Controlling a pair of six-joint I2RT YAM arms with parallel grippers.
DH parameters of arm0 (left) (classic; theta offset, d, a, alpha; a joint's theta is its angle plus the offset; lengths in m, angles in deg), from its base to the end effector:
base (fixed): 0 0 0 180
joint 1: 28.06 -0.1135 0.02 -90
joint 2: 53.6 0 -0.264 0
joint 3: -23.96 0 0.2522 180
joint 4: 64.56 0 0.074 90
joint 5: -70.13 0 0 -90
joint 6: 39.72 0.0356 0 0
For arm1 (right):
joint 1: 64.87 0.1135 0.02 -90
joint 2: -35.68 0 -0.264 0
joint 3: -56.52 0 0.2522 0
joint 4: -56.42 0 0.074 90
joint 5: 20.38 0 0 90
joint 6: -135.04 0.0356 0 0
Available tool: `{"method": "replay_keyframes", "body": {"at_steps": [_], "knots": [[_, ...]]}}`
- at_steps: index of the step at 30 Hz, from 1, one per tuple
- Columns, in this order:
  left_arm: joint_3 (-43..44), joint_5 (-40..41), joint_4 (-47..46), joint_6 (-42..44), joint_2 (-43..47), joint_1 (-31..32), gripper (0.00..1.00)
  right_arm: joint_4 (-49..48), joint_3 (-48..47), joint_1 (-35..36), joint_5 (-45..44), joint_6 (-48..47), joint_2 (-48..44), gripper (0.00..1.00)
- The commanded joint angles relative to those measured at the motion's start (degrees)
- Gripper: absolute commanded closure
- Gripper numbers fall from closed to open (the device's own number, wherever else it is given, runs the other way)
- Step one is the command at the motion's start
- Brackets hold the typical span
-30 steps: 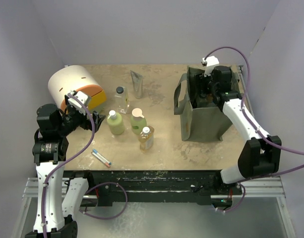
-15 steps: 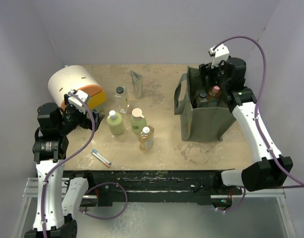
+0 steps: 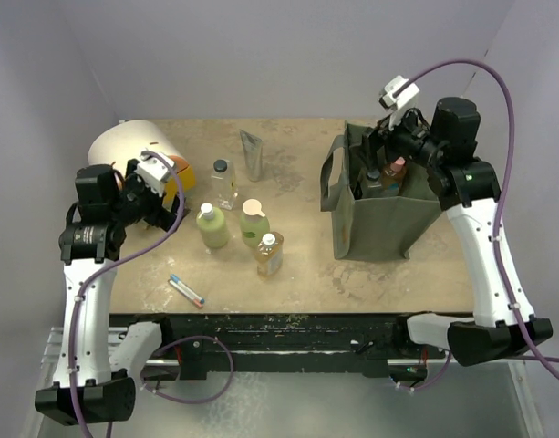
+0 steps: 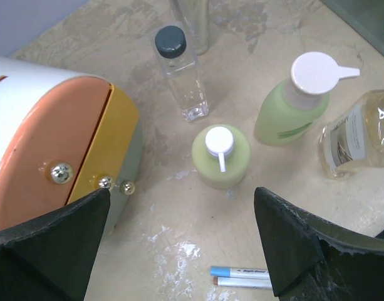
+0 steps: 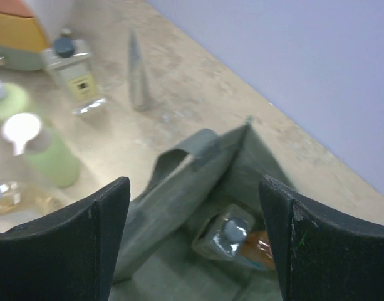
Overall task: Place the personal care products into the canvas bag
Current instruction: Pick up the care product from the center of the board.
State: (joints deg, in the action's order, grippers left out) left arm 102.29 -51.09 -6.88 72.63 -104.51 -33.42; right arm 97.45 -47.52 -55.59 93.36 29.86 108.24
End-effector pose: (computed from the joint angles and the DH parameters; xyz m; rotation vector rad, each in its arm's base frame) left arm 0.1686 -0.0027 0.3819 0.6132 1.9316 -0.2676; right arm 0.2553 0.0562 0.4794 -0.6573 1.6019 0.2836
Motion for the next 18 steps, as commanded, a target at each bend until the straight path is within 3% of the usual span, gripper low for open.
{"method": "replay_keyframes", "body": {"at_steps": [1,8,14,18], "knots": [[1.90,1.35,2.38,6.69,-1.90,3.18,0.01,5.29,-3.05,1.18,13.68,-4.37,-4.09,0.15],[4.73,3.55,-0.32,8.75,-8.63,18.01,0.01,10.58,-1.17,4.35,22.04,-11.22,-8.26,0.16],[6.46,-2.17,-0.78,13.20,-12.69,18.64,0.01,13.46,0.00,12.11,21.60,-17.50,-8.41,0.15],[4.89,-2.83,-3.56,11.40,-13.43,18.60,0.01,18.01,-2.22,16.07,22.43,-23.09,-4.27,0.14]]}}
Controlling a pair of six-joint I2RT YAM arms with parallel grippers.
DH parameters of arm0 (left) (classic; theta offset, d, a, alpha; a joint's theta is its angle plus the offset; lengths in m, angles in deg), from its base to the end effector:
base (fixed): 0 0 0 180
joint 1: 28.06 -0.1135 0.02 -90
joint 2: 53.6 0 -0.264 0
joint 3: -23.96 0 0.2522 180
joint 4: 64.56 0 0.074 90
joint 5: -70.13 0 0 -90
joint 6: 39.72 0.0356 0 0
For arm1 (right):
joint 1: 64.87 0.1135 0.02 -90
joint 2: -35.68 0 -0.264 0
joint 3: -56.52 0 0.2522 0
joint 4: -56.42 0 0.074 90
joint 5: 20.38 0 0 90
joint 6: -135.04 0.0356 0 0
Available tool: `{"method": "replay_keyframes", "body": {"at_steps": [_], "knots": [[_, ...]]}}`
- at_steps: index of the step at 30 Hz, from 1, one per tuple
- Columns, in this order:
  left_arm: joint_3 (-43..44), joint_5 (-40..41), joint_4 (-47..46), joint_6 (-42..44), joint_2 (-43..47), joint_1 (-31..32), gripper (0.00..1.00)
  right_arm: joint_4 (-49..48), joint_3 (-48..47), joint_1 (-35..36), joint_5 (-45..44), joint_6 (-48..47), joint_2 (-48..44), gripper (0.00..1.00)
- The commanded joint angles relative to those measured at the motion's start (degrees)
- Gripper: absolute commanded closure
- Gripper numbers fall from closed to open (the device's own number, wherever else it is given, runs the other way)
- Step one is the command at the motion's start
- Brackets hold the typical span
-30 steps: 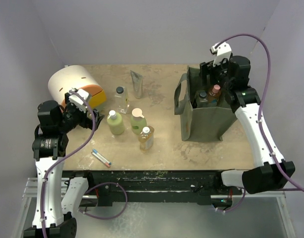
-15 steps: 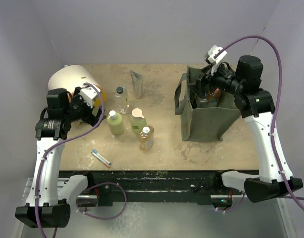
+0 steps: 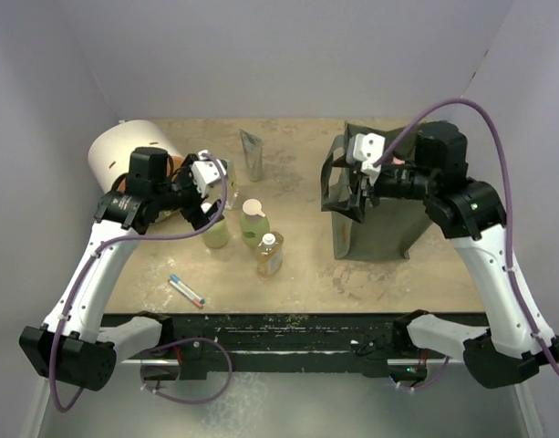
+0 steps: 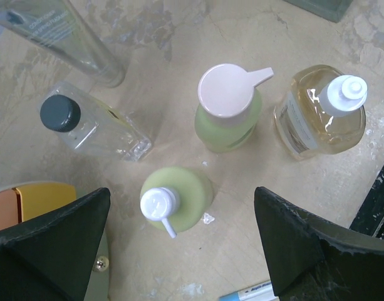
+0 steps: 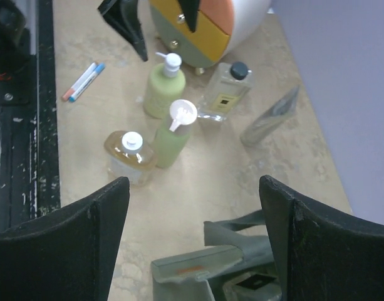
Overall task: Place the personal care products into the canvas bag
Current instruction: Pick up the care product from the center of the board.
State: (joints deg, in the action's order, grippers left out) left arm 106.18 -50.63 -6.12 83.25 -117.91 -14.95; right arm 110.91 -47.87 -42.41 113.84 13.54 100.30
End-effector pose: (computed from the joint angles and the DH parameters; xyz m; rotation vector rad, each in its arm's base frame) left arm 0.2150 -0.0688 0.3610 1.1054 1.8946 -0.4167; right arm 0.1725 0.0982 0.4881 -1.2529 1.2805 0.5884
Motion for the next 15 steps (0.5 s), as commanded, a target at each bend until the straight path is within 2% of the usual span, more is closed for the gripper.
{"method": "replay_keyframes", "body": {"at_steps": [1,6,10,15], "knots": [[0.59,-2.93,-5.68,-0.90,-0.21,0.16,0.01,4.82,-1.95,4.07,1.42,-7.80,4.66,0.15],[-0.98,1.27,-11.98,-9.33,0.93,0.08,0.01,5.37,-0.63,11.47,-2.15,-13.17,9.60,0.14],[-1.44,6.95,-13.29,-11.45,2.36,-0.09,0.01,3.28,3.59,13.20,1.35,-17.83,12.65,0.14],[0.97,13.12,-12.50,-16.09,1.16,-0.16,0.01,-0.70,6.90,15.94,3.23,-18.66,17.41,0.15]]}}
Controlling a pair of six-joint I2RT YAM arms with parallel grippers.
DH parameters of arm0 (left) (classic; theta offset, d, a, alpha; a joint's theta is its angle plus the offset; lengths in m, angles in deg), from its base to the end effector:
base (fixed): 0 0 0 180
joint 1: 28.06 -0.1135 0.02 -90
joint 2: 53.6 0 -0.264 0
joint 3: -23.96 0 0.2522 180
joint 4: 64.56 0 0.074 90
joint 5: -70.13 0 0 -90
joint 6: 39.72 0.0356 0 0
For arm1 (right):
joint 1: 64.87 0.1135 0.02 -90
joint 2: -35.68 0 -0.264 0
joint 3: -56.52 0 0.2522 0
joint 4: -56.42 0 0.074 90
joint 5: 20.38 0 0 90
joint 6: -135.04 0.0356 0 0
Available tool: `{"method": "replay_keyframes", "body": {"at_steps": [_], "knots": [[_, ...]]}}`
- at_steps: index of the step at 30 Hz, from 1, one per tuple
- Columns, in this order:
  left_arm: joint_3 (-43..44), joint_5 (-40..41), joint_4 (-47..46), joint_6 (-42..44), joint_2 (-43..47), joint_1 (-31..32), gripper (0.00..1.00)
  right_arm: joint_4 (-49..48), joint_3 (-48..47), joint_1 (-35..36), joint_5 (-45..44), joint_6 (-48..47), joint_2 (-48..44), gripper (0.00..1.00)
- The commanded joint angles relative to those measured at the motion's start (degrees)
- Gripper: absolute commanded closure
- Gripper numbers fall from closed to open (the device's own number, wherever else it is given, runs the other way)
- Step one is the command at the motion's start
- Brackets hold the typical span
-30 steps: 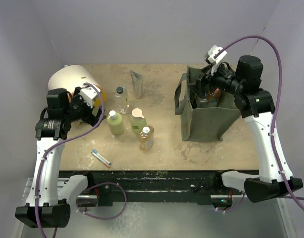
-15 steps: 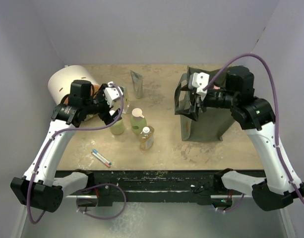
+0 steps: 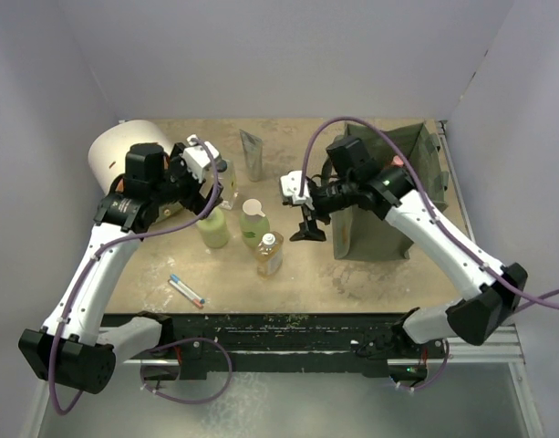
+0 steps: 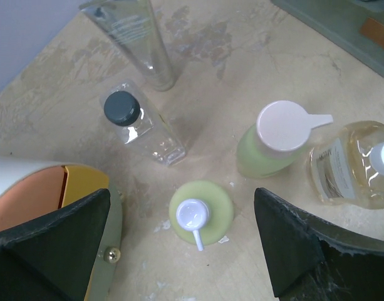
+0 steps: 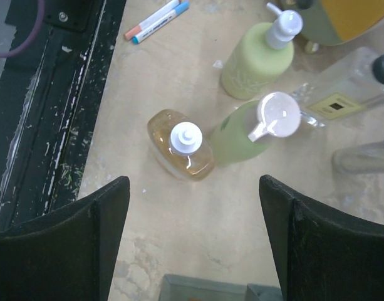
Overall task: Place the personal care products into the canvas bag
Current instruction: Pick up the care product from the center of the board.
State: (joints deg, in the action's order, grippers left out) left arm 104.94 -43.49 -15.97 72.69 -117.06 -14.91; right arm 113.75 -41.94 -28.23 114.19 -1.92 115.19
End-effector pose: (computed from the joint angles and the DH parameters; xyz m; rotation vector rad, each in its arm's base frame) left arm 0.2245 -0.0671 0.3706 0.8634 1.8929 -0.3364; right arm 0.2165 0.1921 0.3933 -1.6909 1.2737 0.7572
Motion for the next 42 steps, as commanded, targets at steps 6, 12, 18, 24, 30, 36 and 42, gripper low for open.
{"method": "replay_keyframes", "body": {"at_steps": [6,12,18,24,30,36,42], "knots": [[3.92,7.18,-2.16,-9.20,0.18,-0.62,0.01,-3.93,1.06,5.07,1.03,-4.35,7.82,0.17],[1.64,2.42,-3.36,-10.96,3.01,-2.86,0.01,-2.70,-0.19,8.45,-2.15,-5.00,11.49,0.18],[1.01,-0.07,-3.27,-11.73,5.28,-4.40,0.01,-1.86,-0.03,10.00,-5.26,-5.86,13.78,0.19],[-0.16,-2.53,-4.50,-13.30,6.72,-7.32,0.01,-1.71,1.13,10.44,-6.78,-7.19,15.55,0.21],[-0.64,-4.38,-5.03,-14.27,7.82,-9.57,0.01,-1.91,1.77,10.56,-7.05,-8.16,18.04,0.24],[-1.46,-4.19,-5.69,-14.08,8.17,-9.64,0.01,-3.55,2.80,10.73,-6.36,-6.47,20.37,0.32],[-2.21,-4.85,-6.11,-13.98,8.49,-9.70,0.01,-11.09,6.75,10.73,-8.53,3.82,17.95,0.44]]}}
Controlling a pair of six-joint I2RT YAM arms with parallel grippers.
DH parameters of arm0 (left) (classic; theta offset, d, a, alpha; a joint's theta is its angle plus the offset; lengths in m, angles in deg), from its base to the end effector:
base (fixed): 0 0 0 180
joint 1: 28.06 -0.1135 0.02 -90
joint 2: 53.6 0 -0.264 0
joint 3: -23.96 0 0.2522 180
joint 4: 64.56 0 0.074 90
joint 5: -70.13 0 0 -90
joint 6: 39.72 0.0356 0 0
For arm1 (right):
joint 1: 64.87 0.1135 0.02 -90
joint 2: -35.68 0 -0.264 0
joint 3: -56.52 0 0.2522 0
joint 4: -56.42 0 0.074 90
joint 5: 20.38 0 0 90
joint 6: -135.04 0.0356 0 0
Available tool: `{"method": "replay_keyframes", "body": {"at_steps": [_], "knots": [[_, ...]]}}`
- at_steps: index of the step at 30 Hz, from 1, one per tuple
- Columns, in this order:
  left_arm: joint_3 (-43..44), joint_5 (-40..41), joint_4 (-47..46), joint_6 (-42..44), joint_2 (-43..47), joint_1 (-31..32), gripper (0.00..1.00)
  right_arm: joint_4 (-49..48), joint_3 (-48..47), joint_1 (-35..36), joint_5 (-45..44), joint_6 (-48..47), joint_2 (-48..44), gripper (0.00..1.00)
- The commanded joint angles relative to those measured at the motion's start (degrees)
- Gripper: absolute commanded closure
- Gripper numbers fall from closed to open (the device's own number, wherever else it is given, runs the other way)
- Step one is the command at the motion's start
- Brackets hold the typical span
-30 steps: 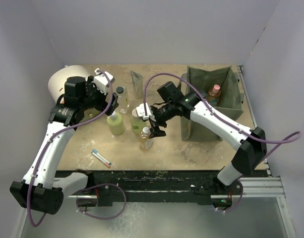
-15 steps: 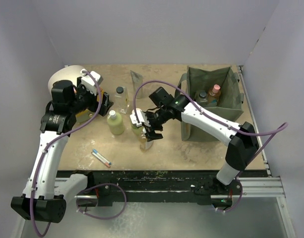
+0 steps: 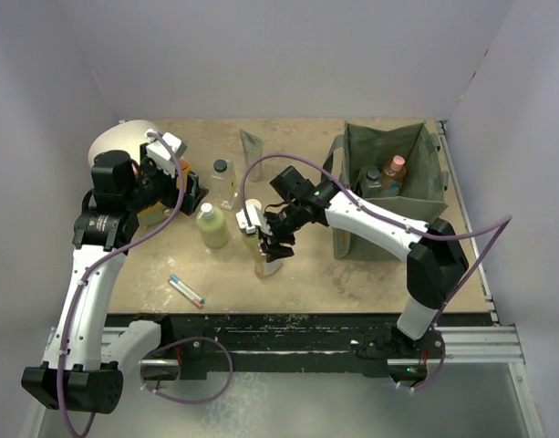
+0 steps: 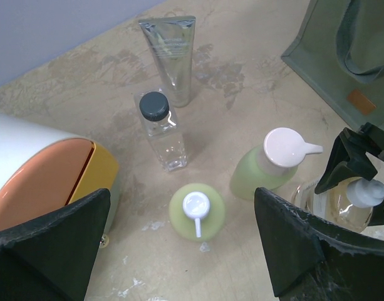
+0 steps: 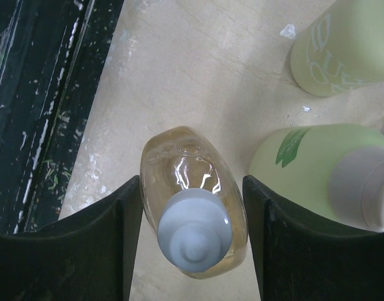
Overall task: Place the personal care products into the canvas bag
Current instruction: Pick up the care product from the center of the board.
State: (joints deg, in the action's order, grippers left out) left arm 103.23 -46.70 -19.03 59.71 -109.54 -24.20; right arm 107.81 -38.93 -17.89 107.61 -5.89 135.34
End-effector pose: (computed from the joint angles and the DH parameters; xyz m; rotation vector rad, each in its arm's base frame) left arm 0.2001 -0.0296 0.3921 0.5251 1.8618 -0.3927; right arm 0.2388 0.2880 0.2710 -1.9858 1.3886 0.8032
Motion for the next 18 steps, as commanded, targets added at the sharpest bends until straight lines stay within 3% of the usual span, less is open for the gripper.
{"method": "replay_keyframes", "body": {"at_steps": [1,6,12,18], "knots": [[-0.54,-1.71,-3.16,-1.05,1.01,-0.42,0.01,-6.99,4.98,0.40,-2.44,10.00,-3.08,0.46],[-0.89,-1.35,-3.34,-0.67,1.08,-0.43,0.01,-12.84,10.07,0.39,-5.01,17.32,-6.00,0.49],[-0.98,-0.85,-3.35,-0.74,1.59,-0.43,0.01,-13.46,10.99,0.39,-4.56,19.54,-5.16,0.32],[-1.40,-0.93,-3.36,-0.64,2.02,-0.39,0.01,-11.89,11.16,0.33,-1.56,17.51,-5.73,0.28]]}}
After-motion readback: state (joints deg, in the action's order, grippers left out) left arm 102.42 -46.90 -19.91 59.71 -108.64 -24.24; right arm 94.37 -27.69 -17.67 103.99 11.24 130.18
